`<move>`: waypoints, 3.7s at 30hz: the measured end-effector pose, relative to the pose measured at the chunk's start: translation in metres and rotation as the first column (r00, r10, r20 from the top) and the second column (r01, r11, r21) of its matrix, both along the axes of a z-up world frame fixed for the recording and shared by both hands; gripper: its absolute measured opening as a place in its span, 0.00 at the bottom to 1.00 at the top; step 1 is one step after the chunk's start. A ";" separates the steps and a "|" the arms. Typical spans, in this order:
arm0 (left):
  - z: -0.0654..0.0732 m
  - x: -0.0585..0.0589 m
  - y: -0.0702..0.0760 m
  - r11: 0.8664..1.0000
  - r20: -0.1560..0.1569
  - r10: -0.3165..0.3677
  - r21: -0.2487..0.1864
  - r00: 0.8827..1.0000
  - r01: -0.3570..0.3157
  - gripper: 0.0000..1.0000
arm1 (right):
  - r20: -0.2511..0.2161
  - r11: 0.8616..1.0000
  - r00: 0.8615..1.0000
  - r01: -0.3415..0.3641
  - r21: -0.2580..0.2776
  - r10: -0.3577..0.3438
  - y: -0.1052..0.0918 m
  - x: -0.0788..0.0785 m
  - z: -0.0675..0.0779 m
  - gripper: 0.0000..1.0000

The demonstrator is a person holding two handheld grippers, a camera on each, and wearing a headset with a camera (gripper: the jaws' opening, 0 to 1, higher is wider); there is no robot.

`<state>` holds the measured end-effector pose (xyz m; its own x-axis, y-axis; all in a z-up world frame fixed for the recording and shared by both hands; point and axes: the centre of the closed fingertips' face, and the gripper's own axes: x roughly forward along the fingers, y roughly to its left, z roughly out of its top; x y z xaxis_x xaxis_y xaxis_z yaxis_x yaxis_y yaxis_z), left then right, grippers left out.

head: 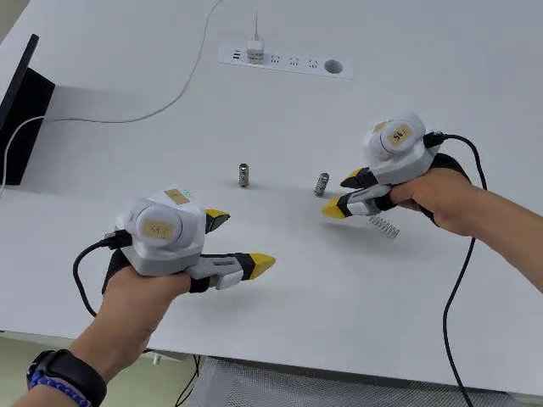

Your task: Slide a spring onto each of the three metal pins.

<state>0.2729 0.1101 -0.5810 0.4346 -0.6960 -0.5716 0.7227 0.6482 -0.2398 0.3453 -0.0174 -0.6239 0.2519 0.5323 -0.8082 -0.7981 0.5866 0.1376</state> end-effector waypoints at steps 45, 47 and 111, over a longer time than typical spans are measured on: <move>0.004 -0.017 -0.018 0.999 -0.007 -0.036 0.023 0.999 0.036 0.62 | -0.032 0.926 0.956 0.292 0.239 -0.293 -0.025 -0.070 0.001 0.65; 0.003 -0.018 -0.019 0.999 -0.010 -0.036 0.025 0.999 0.036 0.62 | -0.035 0.916 0.950 0.308 0.257 -0.310 -0.027 -0.073 0.002 0.65; -0.003 -0.016 -0.119 0.968 -0.014 -0.245 0.054 0.969 0.245 0.73 | 0.006 0.873 0.908 0.401 0.278 -0.419 -0.115 -0.124 0.021 0.84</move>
<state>0.2569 -0.0092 -0.5844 0.2505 -0.7481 -0.6145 0.8594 0.4640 -0.2146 0.2210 -0.1321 -0.6030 0.5403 0.5611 -0.6270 -0.5061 0.8121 0.2906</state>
